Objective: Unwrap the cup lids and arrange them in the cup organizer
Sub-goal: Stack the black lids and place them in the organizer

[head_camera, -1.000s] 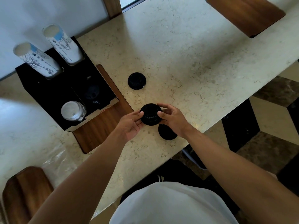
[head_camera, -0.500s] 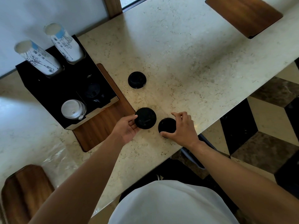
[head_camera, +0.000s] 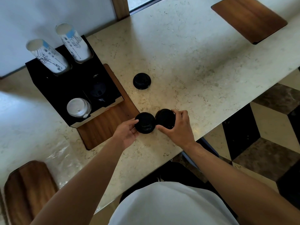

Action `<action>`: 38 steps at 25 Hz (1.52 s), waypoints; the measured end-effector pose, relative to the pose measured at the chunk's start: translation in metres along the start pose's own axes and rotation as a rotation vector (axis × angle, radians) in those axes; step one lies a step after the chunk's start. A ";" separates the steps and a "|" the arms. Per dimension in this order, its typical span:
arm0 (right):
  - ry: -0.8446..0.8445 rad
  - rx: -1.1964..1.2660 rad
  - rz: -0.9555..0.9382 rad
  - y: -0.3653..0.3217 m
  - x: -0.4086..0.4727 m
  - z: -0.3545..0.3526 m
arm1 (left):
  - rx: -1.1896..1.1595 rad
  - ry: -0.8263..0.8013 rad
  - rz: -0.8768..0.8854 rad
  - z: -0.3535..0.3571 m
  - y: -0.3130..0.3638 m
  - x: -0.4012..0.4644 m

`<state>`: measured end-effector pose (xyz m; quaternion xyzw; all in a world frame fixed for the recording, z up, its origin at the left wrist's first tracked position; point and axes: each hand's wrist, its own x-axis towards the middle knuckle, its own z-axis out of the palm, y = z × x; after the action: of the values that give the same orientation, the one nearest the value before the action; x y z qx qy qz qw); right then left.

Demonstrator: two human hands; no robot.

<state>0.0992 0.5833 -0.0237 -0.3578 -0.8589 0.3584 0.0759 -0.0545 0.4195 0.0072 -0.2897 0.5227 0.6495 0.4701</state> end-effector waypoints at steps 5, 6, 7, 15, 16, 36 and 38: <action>-0.078 0.180 -0.011 -0.033 -0.002 0.012 | 0.034 -0.128 -0.022 0.003 -0.013 -0.009; -0.101 0.202 0.003 -0.037 -0.003 0.015 | 0.014 -0.156 -0.026 0.003 -0.015 -0.010; -0.118 0.219 0.017 -0.040 -0.003 0.017 | -0.011 -0.184 -0.030 0.003 -0.017 -0.011; -0.165 0.231 0.051 -0.050 -0.004 0.024 | -0.208 -0.235 -0.045 -0.002 -0.024 -0.013; -0.167 0.229 0.051 -0.052 -0.004 0.024 | -0.214 -0.236 -0.043 -0.002 -0.024 -0.013; -0.223 0.738 0.276 -0.044 0.035 0.023 | -0.047 -0.078 0.077 -0.001 -0.004 -0.003; -0.245 0.758 0.292 -0.045 0.042 0.023 | -0.063 -0.066 0.075 0.000 0.001 0.000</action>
<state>0.0345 0.5766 -0.0151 -0.3773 -0.6094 0.6956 0.0480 -0.0551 0.4196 0.0073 -0.2627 0.4967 0.6921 0.4530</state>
